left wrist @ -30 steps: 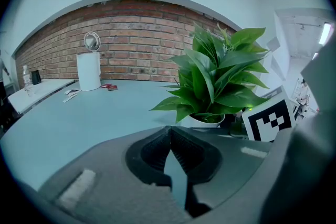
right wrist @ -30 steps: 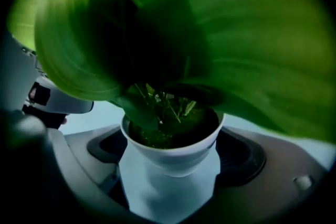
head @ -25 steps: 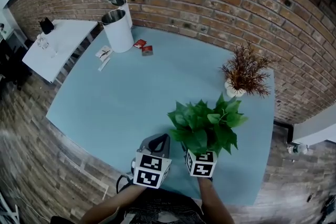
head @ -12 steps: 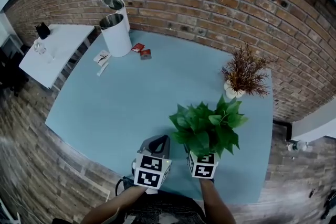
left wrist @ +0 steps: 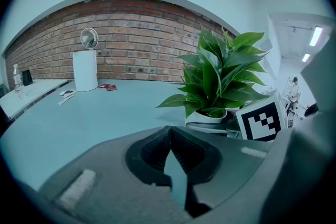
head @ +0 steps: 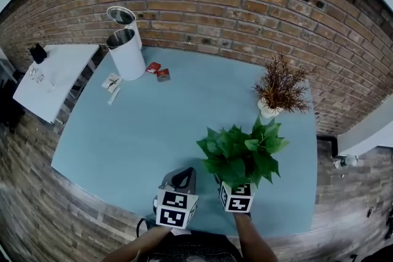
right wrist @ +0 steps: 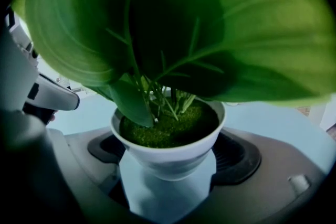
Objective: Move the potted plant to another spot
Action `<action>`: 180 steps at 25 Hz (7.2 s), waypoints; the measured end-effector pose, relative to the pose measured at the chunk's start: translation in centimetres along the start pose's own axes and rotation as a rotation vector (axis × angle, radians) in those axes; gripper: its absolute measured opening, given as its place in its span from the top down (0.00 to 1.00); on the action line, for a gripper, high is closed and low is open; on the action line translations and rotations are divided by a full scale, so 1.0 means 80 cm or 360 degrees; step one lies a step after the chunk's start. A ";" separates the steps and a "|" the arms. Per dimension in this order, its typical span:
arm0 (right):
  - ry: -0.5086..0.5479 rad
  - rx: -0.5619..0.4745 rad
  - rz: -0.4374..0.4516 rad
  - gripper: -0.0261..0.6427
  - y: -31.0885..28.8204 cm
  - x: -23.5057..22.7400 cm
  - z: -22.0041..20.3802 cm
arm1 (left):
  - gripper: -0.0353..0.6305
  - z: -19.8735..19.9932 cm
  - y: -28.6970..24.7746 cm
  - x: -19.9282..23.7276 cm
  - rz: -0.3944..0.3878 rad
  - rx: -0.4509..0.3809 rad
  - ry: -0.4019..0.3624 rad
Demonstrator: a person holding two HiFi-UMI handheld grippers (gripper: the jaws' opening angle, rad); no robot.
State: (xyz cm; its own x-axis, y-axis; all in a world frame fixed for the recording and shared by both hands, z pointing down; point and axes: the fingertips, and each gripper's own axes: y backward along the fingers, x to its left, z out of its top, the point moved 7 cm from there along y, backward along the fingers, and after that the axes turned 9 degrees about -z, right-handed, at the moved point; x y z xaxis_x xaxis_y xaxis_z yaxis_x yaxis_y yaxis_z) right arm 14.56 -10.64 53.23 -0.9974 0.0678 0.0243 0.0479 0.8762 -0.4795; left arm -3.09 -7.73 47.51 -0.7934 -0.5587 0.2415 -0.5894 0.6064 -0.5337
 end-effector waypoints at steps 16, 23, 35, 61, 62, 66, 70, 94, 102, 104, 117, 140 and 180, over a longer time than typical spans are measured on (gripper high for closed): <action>0.0004 0.0012 -0.0040 0.21 -0.003 0.062 0.002 | 0.95 -0.002 0.023 0.049 -0.0066 -0.0004 -0.0023; 0.0014 0.0021 -0.0052 0.21 -0.006 0.084 0.006 | 0.95 -0.003 0.035 0.071 -0.0076 -0.0004 -0.0015; 0.0002 0.0022 -0.0041 0.21 -0.016 0.128 0.012 | 0.95 -0.004 0.058 0.116 -0.0070 -0.0006 -0.0004; 0.0001 -0.0012 -0.0016 0.21 -0.046 0.226 0.029 | 0.95 -0.011 0.087 0.215 -0.0064 -0.0005 0.0018; -0.0002 -0.0014 -0.0017 0.21 -0.047 0.230 0.030 | 0.95 -0.011 0.089 0.219 -0.0065 -0.0002 0.0016; -0.0003 -0.0018 -0.0018 0.21 -0.048 0.252 0.034 | 0.95 -0.012 0.098 0.235 -0.0075 0.0007 0.0012; 0.0000 -0.0020 -0.0009 0.21 -0.054 0.276 0.035 | 0.95 -0.014 0.100 0.250 -0.0086 0.0010 -0.0004; 0.0008 -0.0039 -0.0011 0.21 -0.088 0.405 0.047 | 0.95 -0.029 0.145 0.362 -0.0130 -0.0002 -0.0005; 0.0022 -0.0043 0.0033 0.21 -0.089 0.433 0.053 | 0.95 -0.031 0.158 0.377 -0.0104 0.0001 0.0009; 0.0025 -0.0045 0.0058 0.21 -0.087 0.437 0.055 | 0.95 -0.030 0.162 0.376 -0.0086 0.0007 0.0011; 0.0038 -0.0003 0.0128 0.21 -0.082 0.447 0.053 | 0.95 -0.045 0.185 0.375 -0.0037 0.0022 0.0044; 0.0047 -0.0032 0.0229 0.52 -0.009 0.411 0.041 | 0.95 -0.057 0.175 0.298 -0.0067 -0.0025 0.0038; -0.0082 -0.0153 0.0180 0.95 0.145 0.207 0.040 | 0.95 -0.030 0.124 0.050 -0.0171 -0.0128 -0.0160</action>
State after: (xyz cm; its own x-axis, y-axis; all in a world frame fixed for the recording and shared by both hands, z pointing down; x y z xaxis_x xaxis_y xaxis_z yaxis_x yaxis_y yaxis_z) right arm -1.56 -0.87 45.29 -0.9867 0.1462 -0.0713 0.1625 0.9061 -0.3906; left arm -12.52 -2.61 45.09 -0.7085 -0.6739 0.2095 -0.6834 0.5813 -0.4417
